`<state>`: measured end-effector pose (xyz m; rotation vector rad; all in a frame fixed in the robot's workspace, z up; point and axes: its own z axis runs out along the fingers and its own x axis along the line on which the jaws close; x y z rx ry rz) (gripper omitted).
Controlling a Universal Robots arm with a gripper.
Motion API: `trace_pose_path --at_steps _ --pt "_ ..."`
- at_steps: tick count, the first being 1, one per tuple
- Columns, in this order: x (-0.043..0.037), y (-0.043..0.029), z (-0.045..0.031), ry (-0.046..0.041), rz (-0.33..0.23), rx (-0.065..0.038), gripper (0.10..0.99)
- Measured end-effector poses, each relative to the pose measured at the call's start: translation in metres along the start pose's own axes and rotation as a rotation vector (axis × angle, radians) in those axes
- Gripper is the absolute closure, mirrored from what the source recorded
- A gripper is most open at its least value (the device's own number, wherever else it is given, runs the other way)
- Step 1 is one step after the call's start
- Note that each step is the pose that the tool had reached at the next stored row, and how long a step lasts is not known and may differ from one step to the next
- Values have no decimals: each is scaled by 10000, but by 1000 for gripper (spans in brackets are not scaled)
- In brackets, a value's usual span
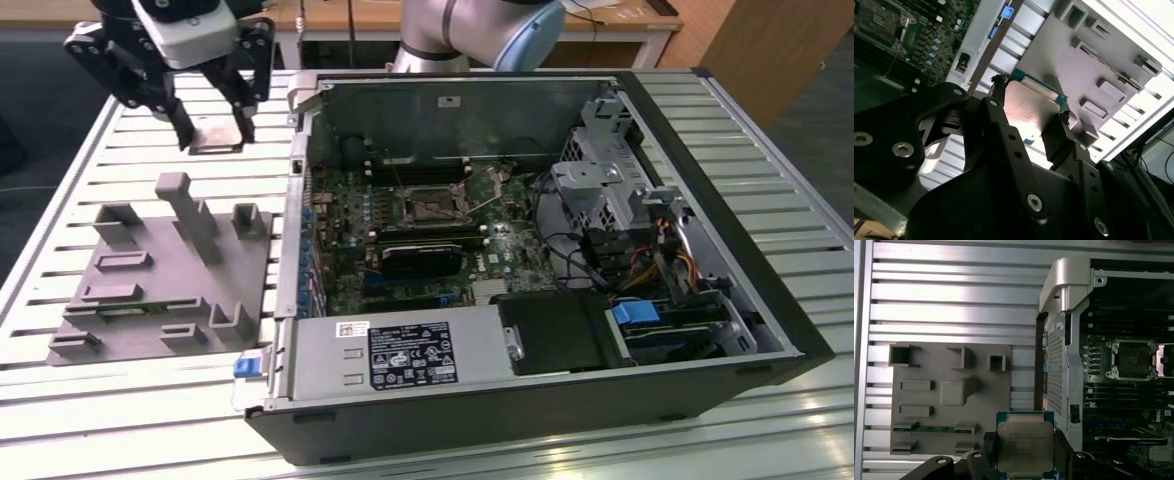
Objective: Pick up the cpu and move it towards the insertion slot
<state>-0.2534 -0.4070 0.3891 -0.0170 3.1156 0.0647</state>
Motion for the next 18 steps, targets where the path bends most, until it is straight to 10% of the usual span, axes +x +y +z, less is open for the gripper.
trace_pose_path --at_steps 18 --pt "-782 -9 19 11 1 0 545"
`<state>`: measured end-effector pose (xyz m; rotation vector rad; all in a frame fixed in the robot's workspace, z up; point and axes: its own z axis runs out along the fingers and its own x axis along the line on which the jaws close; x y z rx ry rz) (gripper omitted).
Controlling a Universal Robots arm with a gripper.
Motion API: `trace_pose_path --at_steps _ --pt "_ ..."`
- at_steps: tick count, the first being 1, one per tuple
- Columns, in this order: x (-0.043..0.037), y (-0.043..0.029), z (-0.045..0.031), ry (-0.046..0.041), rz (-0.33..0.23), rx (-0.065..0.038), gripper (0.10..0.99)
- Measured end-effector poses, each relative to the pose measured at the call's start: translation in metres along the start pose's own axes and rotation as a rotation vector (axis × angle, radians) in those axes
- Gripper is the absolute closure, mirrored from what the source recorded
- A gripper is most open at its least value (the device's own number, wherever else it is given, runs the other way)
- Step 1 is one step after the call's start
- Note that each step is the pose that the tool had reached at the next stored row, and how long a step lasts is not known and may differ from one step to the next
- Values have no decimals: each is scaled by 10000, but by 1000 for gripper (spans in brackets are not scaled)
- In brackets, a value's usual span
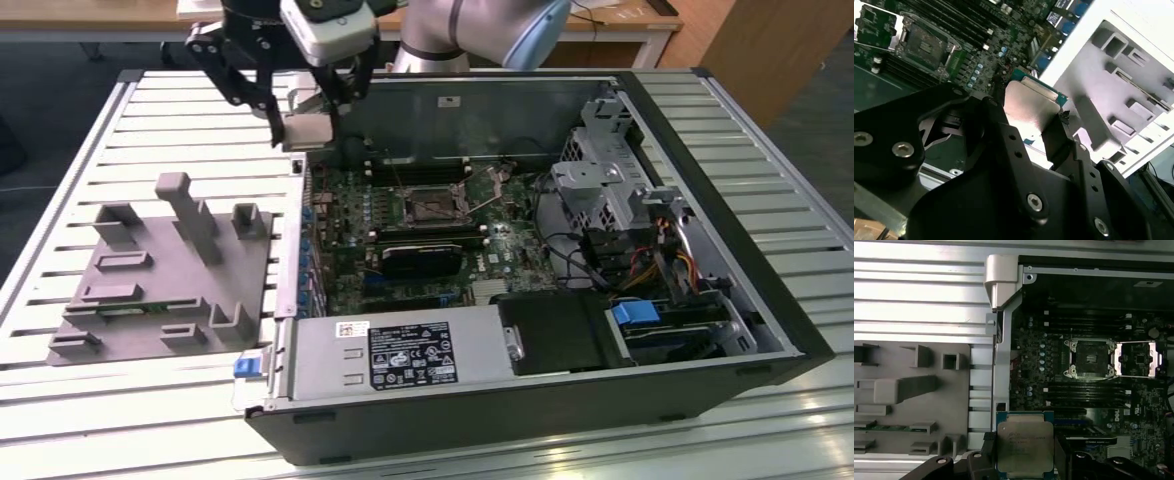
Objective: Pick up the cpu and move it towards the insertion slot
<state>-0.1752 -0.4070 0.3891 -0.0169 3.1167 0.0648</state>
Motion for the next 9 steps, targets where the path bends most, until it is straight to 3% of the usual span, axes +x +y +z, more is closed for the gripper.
trace_pose_path --at_steps 9 --pt "-411 -5 10 11 1 0 545"
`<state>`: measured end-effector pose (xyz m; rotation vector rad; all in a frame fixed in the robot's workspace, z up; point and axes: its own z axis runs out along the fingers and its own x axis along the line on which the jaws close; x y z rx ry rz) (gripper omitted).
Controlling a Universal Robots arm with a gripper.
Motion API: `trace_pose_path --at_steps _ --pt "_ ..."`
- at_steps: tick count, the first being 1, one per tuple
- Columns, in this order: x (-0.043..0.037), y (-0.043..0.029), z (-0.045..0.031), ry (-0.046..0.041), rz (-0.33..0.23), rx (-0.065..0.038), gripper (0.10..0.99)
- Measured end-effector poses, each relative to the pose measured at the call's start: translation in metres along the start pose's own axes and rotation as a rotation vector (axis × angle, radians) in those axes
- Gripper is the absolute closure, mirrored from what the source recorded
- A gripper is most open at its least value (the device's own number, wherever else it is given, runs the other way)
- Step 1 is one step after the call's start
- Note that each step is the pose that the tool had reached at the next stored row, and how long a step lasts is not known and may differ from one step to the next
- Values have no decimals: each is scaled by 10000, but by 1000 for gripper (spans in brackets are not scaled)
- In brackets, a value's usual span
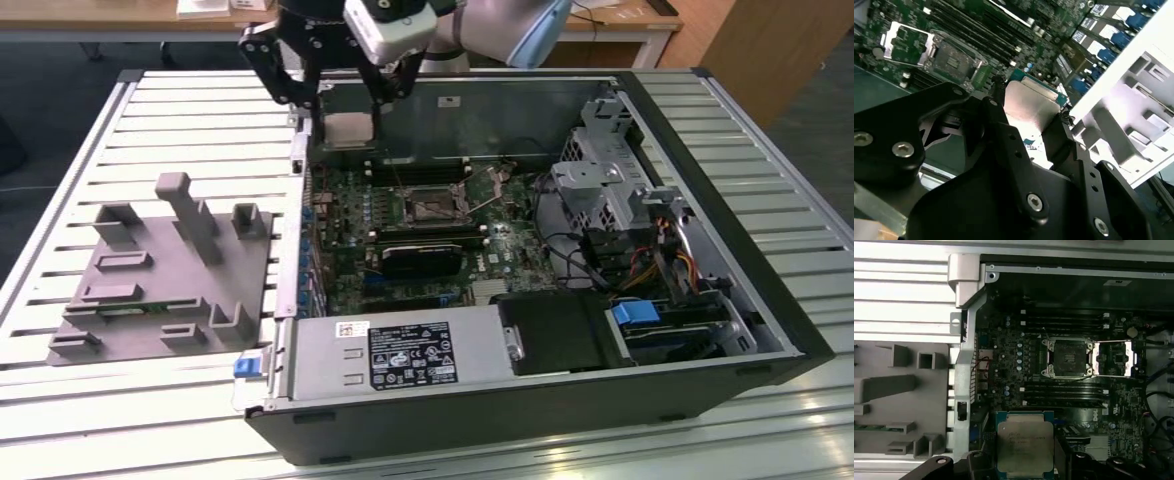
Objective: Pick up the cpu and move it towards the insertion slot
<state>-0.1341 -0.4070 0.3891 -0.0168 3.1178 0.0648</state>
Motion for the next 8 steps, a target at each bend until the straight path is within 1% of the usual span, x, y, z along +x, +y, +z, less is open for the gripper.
trace_pose_path --at_steps 1,8 --pt "-70 -1 2 3 0 -1 545" --pt "-387 -4 9 16 -1 0 545"
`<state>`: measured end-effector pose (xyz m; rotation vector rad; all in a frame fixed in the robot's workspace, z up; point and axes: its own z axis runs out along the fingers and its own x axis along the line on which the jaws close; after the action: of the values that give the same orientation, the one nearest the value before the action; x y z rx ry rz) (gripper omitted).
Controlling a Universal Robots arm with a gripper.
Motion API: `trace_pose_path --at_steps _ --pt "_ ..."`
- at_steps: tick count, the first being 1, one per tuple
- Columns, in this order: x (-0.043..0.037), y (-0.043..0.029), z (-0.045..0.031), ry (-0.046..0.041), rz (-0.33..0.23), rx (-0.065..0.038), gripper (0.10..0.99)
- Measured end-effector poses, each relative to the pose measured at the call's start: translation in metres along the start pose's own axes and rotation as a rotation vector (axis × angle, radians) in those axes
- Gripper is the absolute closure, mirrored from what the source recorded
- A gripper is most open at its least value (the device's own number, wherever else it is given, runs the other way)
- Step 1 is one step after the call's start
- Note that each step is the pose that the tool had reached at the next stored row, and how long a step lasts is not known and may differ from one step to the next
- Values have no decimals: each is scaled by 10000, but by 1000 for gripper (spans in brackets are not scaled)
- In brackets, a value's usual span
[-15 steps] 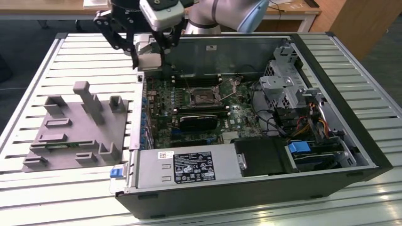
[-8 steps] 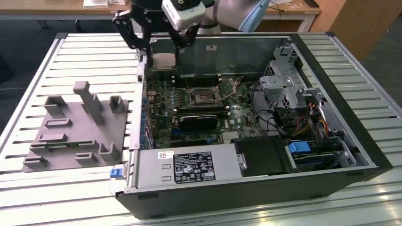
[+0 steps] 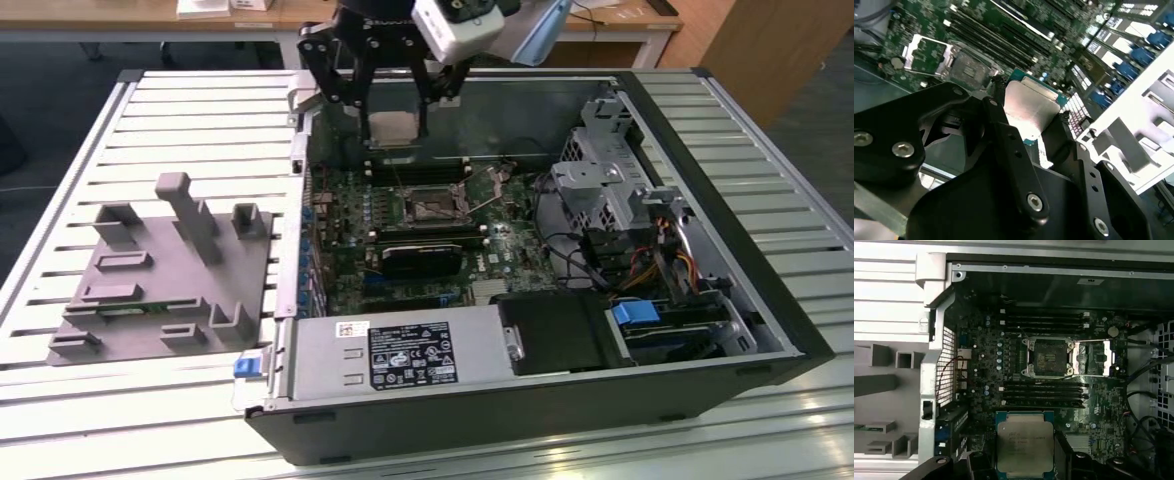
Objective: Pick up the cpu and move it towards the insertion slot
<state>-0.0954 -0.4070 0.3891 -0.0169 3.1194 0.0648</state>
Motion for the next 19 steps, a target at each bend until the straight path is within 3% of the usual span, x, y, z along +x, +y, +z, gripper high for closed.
trace_pose_path --at_steps 12,19 --pt "-435 13 29 17 1 0 545" --pt "-666 60 64 21 2 -1 545"
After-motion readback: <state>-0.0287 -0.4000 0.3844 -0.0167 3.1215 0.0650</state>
